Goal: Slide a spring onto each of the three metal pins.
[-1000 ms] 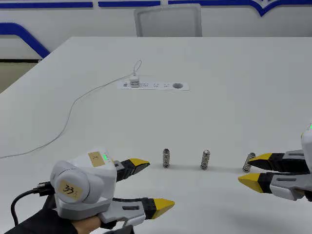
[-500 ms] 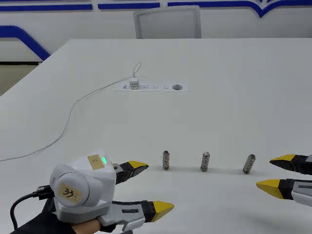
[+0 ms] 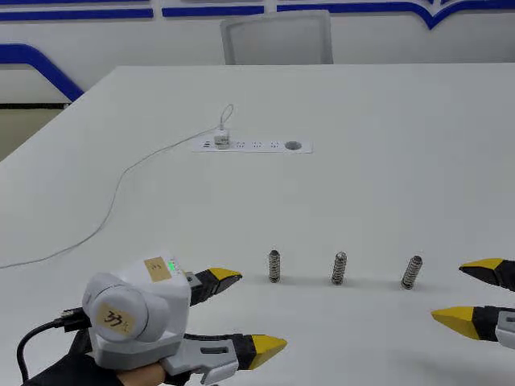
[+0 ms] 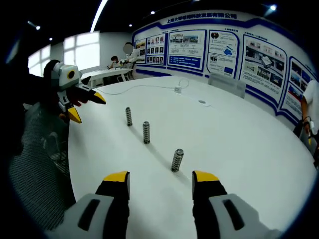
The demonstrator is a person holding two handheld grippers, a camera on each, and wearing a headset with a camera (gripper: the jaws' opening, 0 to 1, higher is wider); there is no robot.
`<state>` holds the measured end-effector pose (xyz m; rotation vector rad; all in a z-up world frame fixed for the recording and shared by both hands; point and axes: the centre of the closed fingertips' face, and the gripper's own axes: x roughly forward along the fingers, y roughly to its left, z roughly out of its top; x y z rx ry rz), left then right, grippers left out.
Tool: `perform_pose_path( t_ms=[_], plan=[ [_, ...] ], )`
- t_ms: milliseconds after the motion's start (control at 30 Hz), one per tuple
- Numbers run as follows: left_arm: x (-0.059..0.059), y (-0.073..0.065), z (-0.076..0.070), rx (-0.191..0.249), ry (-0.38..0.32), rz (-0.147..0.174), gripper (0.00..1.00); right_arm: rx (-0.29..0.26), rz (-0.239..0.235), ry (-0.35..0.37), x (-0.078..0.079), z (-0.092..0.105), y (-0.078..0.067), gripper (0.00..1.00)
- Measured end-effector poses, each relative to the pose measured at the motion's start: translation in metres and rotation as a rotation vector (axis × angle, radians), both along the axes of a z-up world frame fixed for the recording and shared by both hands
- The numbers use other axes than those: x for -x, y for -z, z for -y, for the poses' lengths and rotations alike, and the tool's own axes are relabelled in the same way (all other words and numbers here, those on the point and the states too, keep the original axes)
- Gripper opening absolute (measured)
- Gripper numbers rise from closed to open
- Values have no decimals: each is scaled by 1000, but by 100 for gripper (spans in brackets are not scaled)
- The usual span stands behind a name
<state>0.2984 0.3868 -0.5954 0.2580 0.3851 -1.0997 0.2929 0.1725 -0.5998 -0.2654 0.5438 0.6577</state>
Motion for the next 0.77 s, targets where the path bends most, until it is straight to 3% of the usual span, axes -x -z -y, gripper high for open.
perform_pose_path(
  t_ms=[767],
  plan=[
    [-3, 1, -3, 24, -25, -28, 64, 3, 4, -3, 4, -3, -2, 53]
  ],
)
